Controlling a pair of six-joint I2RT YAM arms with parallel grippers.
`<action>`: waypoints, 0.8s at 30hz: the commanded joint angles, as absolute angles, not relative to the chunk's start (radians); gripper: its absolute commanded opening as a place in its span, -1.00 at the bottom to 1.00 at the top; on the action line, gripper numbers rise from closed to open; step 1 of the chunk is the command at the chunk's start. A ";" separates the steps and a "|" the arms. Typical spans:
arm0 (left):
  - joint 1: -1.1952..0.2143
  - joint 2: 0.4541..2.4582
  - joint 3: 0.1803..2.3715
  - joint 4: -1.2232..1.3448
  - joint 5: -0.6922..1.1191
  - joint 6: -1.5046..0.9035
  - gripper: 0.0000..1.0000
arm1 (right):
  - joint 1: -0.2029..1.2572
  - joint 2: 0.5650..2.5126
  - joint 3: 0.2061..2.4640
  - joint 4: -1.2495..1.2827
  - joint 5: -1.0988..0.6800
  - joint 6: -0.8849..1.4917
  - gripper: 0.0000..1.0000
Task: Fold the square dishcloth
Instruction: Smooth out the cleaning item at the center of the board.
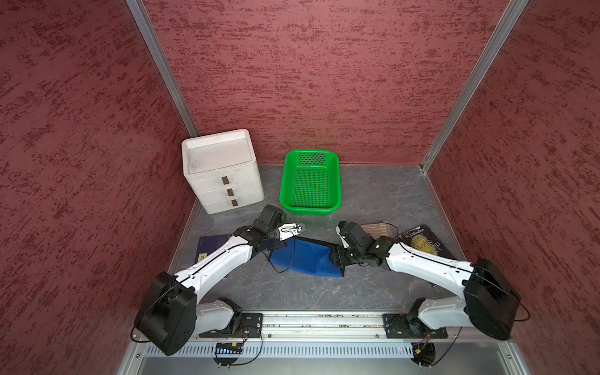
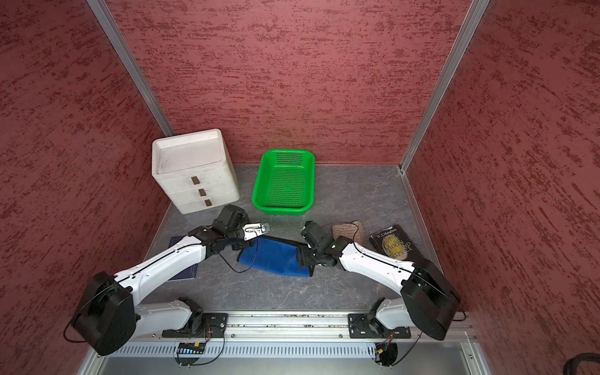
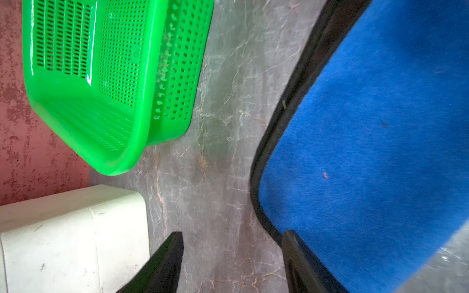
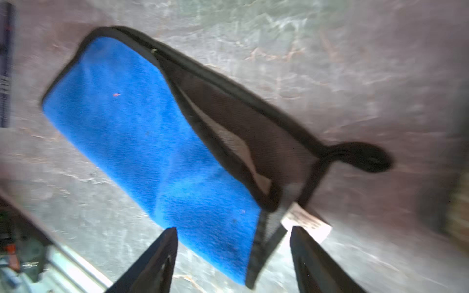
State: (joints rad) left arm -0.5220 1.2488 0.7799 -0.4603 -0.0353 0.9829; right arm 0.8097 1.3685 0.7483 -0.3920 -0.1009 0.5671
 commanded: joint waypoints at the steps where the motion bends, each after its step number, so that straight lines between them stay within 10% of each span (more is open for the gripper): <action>1: -0.549 1.269 0.754 -0.529 0.023 0.966 0.28 | 0.799 1.384 0.710 -0.207 -0.160 0.624 0.52; 9: -0.577 1.416 0.727 -0.413 -0.077 0.979 0.16 | 0.787 1.451 0.666 -0.108 -0.127 0.603 0.28; 19: -0.588 1.473 0.681 -0.357 -0.117 1.018 0.11 | 0.781 1.426 0.657 -0.175 -0.102 0.593 -1.00; 24: -0.588 1.491 0.656 -0.315 -0.150 1.045 0.10 | 0.782 1.355 0.689 -0.377 -0.027 0.618 -1.00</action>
State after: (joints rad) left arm -0.5838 1.4662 0.6930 -0.3523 -0.1204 1.0168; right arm 0.7876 1.3952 0.6590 -0.2485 -0.0879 0.6010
